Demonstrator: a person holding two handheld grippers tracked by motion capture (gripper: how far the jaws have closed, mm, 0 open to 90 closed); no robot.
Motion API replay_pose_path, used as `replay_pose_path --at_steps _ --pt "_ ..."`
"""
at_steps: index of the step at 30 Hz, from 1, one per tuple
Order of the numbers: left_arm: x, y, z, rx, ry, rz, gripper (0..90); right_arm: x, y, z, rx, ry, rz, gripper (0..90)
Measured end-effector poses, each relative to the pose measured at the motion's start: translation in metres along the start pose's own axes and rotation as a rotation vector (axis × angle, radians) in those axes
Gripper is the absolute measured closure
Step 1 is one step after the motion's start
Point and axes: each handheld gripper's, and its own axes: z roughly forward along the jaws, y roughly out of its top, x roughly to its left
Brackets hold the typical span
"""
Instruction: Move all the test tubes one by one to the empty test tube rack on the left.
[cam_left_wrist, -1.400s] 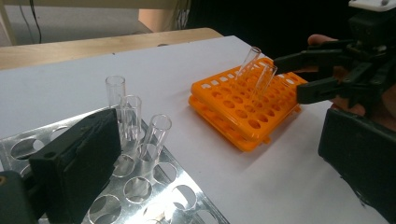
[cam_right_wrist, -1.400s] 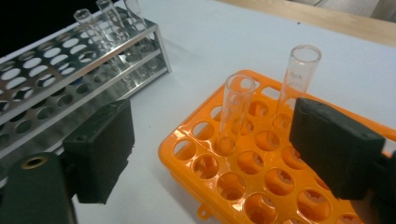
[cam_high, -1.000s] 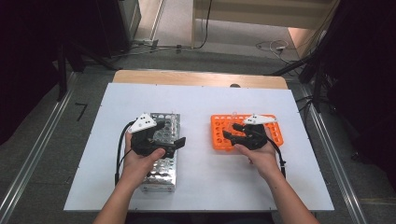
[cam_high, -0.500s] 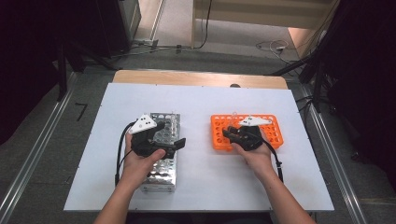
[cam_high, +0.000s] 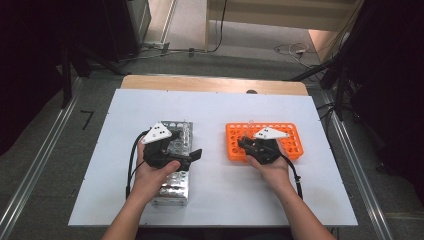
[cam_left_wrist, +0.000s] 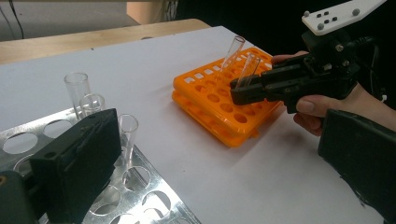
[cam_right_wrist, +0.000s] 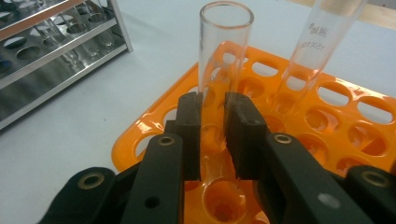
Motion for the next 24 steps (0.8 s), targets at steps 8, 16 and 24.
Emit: replay_pose_path --at_steps 8,16,24 --pt "-0.002 0.002 -0.001 -0.006 0.0 0.006 0.0 -0.002 0.006 -0.011 -0.049 0.005 -0.009 73.7" --pt "-0.009 0.005 -0.001 -0.01 -0.01 0.026 0.0 0.003 0.022 -0.034 -0.103 0.016 -0.009 73.7" --pt "-0.016 0.008 -0.001 -0.01 -0.029 0.045 0.3 0.024 0.029 -0.04 -0.093 0.073 -0.05 73.7"
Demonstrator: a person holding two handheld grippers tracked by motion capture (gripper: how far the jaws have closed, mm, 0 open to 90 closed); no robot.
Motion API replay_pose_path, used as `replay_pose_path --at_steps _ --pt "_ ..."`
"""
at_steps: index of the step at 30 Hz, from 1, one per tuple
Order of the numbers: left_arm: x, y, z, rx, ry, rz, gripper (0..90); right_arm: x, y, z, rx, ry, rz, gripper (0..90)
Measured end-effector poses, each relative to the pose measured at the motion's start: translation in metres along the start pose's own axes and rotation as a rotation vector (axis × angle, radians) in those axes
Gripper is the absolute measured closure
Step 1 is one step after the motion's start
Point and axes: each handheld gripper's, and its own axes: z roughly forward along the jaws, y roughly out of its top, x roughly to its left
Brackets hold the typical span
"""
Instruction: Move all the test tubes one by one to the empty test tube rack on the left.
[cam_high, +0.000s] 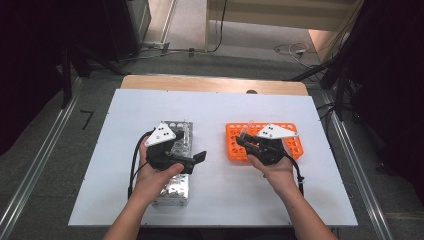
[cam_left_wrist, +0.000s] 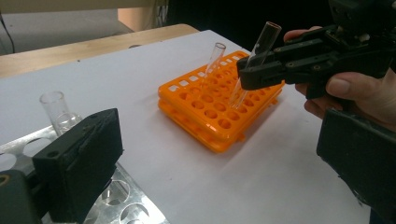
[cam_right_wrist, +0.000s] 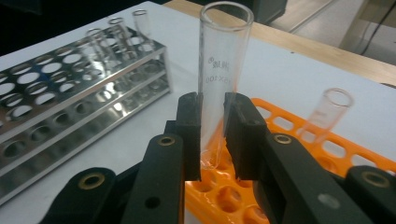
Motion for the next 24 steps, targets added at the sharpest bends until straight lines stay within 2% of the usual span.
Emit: replay_pose_path --at_steps 6,17,21,24 --pt "-0.006 0.003 0.001 -0.001 -0.028 0.01 0.4 0.015 0.003 -0.001 0.008 0.047 -0.004 73.7" --pt "-0.02 0.007 0.004 -0.013 -0.078 0.021 5.5 0.045 0.005 0.004 0.031 0.114 -0.073 73.7" --pt "-0.026 0.007 0.006 -0.002 -0.067 0.038 11.2 0.053 0.004 0.006 0.035 0.133 -0.089 73.7" --pt "-0.031 0.007 0.009 0.007 -0.048 0.054 20.5 0.058 0.004 0.006 0.043 0.144 -0.094 73.7"
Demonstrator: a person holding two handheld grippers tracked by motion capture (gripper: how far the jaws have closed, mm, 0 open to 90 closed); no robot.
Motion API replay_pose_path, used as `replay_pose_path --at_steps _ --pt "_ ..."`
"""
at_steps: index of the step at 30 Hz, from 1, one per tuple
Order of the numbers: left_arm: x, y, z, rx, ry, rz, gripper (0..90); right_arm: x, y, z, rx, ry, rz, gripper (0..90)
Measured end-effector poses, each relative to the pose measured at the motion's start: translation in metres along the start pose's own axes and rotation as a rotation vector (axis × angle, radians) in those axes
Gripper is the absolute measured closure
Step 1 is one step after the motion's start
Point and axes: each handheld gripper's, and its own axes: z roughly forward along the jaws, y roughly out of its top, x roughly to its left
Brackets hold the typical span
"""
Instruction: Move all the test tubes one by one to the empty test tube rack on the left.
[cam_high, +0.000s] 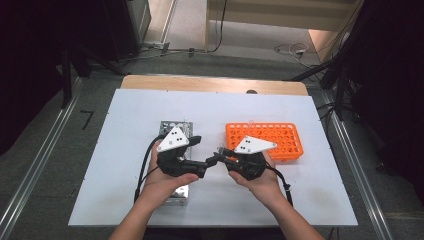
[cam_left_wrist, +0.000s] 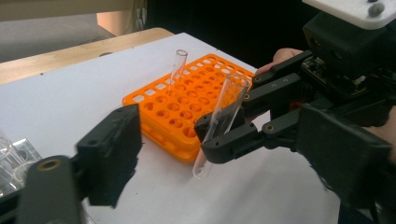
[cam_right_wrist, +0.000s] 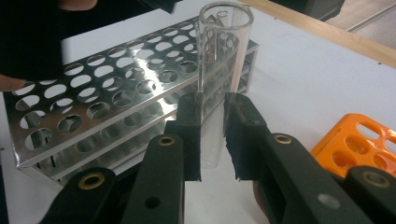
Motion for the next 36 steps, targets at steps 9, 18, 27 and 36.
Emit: replay_pose_path --at_steps 9,18,27,36 --pt "-0.007 0.0 0.004 0.005 0.005 0.033 47.6 0.013 0.001 0.004 0.011 0.036 -0.025 73.7" --pt "-0.012 -0.002 0.007 0.009 -0.005 0.065 64.4 0.019 0.004 0.004 0.016 0.058 -0.033 73.7" --pt "-0.013 -0.002 0.007 0.006 0.003 0.074 72.5 0.02 0.004 0.004 0.017 0.07 -0.038 73.7" --pt "-0.014 -0.001 0.006 -0.006 0.017 0.079 75.2 0.02 0.005 0.002 0.017 0.079 -0.024 73.6"
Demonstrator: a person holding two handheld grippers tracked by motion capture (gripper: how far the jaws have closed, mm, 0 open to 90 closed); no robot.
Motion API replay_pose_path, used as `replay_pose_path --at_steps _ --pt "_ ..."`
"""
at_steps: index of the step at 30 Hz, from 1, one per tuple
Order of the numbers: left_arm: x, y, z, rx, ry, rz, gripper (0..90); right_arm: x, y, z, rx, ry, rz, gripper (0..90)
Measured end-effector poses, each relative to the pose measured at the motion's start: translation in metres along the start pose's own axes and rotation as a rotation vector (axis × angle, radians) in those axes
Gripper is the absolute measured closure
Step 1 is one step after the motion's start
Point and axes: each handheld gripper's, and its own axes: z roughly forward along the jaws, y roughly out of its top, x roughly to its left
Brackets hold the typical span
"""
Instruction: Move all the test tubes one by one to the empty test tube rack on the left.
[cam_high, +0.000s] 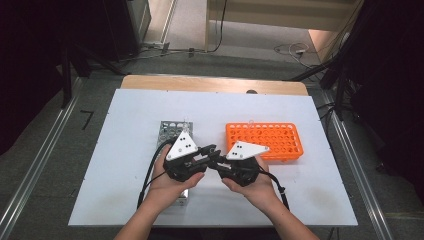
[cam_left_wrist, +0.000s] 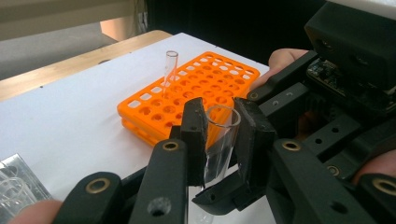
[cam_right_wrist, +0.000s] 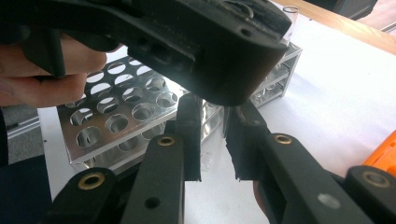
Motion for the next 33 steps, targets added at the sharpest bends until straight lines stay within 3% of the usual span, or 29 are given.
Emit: replay_pose_path --at_steps 7,10,12,16,17,19,24,33 --pt "0.003 0.0 -0.001 -0.007 0.003 -0.004 75.9 -0.001 0.0 0.0 -0.005 0.01 0.006 72.6" --pt "0.004 0.0 -0.002 -0.013 0.013 -0.008 76.0 -0.001 0.0 0.0 -0.01 0.024 0.009 66.1" --pt "0.006 0.001 -0.003 -0.02 0.016 -0.017 76.0 -0.002 0.0 -0.001 -0.01 0.03 0.014 56.6" --pt "0.012 0.003 -0.006 -0.036 0.03 -0.028 76.0 -0.002 0.0 -0.002 -0.001 0.008 0.014 25.9" --pt "0.013 0.003 -0.007 -0.039 0.034 -0.032 76.0 -0.003 0.0 -0.003 0.001 -0.007 0.012 20.1" --pt "0.016 0.005 -0.009 -0.047 0.039 -0.035 76.0 -0.006 0.0 -0.006 -0.006 0.01 0.029 13.0" --pt "0.023 0.008 -0.015 -0.061 0.064 -0.039 76.0 -0.019 -0.006 -0.017 -0.057 0.003 0.055 9.1" --pt "0.045 0.008 -0.023 -0.081 0.106 -0.059 76.0 -0.043 -0.021 -0.037 -0.062 -0.053 0.081 6.0"
